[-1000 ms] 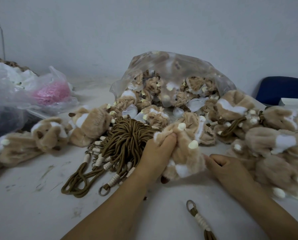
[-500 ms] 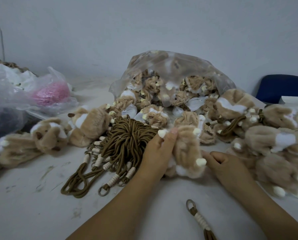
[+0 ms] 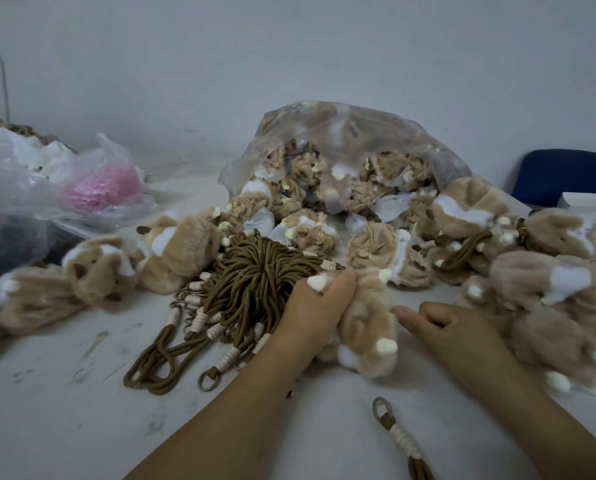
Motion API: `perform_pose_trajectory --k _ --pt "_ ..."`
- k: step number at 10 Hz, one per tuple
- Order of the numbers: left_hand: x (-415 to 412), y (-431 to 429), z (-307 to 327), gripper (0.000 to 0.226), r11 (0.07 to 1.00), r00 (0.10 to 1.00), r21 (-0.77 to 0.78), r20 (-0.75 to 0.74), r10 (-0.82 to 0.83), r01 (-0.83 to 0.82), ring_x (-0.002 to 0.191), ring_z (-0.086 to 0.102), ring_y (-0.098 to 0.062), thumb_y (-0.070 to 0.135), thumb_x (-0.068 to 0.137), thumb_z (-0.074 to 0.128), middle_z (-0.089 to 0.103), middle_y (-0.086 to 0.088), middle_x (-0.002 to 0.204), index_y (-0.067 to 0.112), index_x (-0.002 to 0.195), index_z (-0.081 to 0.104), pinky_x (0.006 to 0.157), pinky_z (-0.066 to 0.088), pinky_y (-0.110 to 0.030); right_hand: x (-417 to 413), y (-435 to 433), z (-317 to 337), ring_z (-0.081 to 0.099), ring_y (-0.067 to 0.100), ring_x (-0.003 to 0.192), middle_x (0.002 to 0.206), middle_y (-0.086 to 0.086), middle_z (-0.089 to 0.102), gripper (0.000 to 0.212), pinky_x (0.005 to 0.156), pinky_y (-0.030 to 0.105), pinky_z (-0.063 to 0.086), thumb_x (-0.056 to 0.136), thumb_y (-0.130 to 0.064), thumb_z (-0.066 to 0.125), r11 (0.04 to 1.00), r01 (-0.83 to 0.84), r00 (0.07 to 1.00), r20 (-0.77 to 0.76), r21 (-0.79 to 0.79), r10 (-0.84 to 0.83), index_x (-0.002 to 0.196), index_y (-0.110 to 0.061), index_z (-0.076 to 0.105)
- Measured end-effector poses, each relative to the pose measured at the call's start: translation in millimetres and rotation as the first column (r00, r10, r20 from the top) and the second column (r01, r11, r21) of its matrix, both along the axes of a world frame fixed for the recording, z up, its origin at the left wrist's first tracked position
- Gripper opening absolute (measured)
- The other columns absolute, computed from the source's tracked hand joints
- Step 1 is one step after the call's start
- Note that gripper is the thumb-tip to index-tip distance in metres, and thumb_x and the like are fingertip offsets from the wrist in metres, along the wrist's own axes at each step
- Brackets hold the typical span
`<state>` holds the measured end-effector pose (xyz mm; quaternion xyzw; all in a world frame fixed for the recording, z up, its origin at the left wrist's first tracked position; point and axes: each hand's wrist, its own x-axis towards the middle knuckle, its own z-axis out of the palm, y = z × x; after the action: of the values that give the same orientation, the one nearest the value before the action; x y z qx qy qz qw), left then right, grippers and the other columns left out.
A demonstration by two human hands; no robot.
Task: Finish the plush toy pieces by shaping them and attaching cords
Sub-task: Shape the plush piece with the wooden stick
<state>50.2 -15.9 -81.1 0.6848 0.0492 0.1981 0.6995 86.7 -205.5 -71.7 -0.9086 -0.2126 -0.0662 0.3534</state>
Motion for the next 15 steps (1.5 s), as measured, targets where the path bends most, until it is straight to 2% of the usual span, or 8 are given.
perform_pose_trajectory --k 4,6,9,11,12,13,14,15 --pt "5.6 3.4 -6.7 0.038 0.978 0.975 -0.090 -0.104 -0.196 0.187 0.108 0.067 -0.012 0.055 0.084 0.069 0.071 0.009 0.115 0.037 0.116 0.060 0.098 0.053 -0.038 6.4 2.7 -2.1 0.033 0.005 0.036 0.039 -0.009 0.034 0.054 0.039 0.019 0.023 0.083 -0.056 0.049 0.953 0.150 0.988 -0.088 0.264 -0.131 0.049 -0.017 0.037" --pt "8.4 14.1 -0.6 0.024 0.928 0.992 -0.356 -0.014 -0.127 0.114 0.088 0.073 -0.020 0.025 0.092 0.066 0.075 -0.007 0.101 0.019 0.115 0.064 0.074 0.060 -0.034 1.2 2.9 -1.0 0.035 0.004 0.038 0.042 -0.008 0.039 0.062 0.041 0.018 0.028 0.065 -0.075 0.040 0.955 0.146 0.986 -0.118 0.256 -0.119 0.053 -0.014 0.043" --pt "3.6 35.0 14.5 0.055 0.923 0.967 -0.373 0.184 0.174 -0.095 0.098 0.072 -0.028 0.050 0.084 0.068 0.073 -0.012 0.108 0.008 0.119 0.061 0.074 0.060 -0.037 5.0 -2.6 -6.7 0.034 0.005 0.042 0.047 -0.002 0.036 0.071 0.049 0.026 0.030 0.069 -0.075 0.048 0.996 0.057 0.998 -0.037 0.063 -0.055 0.060 -0.005 0.044" --pt "-1.0 32.0 16.7 0.051 0.978 0.979 -0.200 0.179 0.097 -0.060 0.094 0.067 -0.034 0.059 0.088 0.055 0.071 -0.016 0.100 0.011 0.098 0.072 0.085 0.054 -0.045 -0.5 -0.4 -7.1 0.034 0.007 0.045 0.049 -0.003 0.034 0.068 0.049 0.027 0.030 0.068 -0.075 0.051 0.997 -0.036 0.998 -0.054 0.072 0.040 0.058 -0.008 0.039" --pt "-3.0 32.9 10.8 0.034 0.947 0.996 -0.321 0.094 -0.005 0.035 0.075 0.071 -0.013 0.061 0.085 0.062 0.074 0.001 0.083 0.030 0.078 0.077 0.068 0.058 -0.028 -3.2 2.7 -7.8 0.032 0.003 0.042 0.046 -0.007 0.033 0.066 0.045 0.017 0.030 0.066 -0.074 0.050 0.995 -0.056 0.997 -0.055 0.087 0.060 0.055 -0.011 0.036" --pt "-11.7 29.5 18.5 0.042 0.884 0.941 -0.353 -0.025 -0.337 0.307 0.065 0.072 -0.025 0.037 0.086 0.072 0.067 -0.028 0.088 0.002 0.110 0.072 0.043 0.051 -0.024 -5.8 6.1 -8.4 0.032 0.003 0.041 0.045 -0.008 0.031 0.059 0.045 0.014 0.031 0.067 -0.073 0.050 0.993 -0.070 0.995 -0.063 0.095 0.076 0.051 -0.018 0.034" --pt "-1.3 29.4 12.6 0.080 0.901 0.951 -0.313 0.030 -0.308 0.302 0.066 0.071 -0.014 0.049 0.079 0.075 0.069 -0.009 0.087 -0.010 0.129 0.054 0.056 0.056 -0.023 -5.6 7.3 -10.1 0.032 0.003 0.041 0.046 -0.008 0.029 0.058 0.045 0.013 0.032 0.067 -0.072 0.050 0.993 -0.067 0.995 -0.062 0.096 0.073 0.052 -0.019 0.031" --pt "6.7 23.1 7.3 0.027 0.948 0.991 -0.315 0.107 0.079 -0.042 0.084 0.071 -0.005 0.047 0.090 0.061 0.070 0.001 0.099 0.026 0.101 0.073 0.074 0.057 -0.023 -2.1 5.8 -10.3 0.029 0.005 0.041 0.046 -0.007 0.028 0.061 0.043 0.016 0.030 0.066 -0.073 0.049 0.993 -0.005 0.998 -0.064 0.114 0.012 0.054 -0.016 0.030"
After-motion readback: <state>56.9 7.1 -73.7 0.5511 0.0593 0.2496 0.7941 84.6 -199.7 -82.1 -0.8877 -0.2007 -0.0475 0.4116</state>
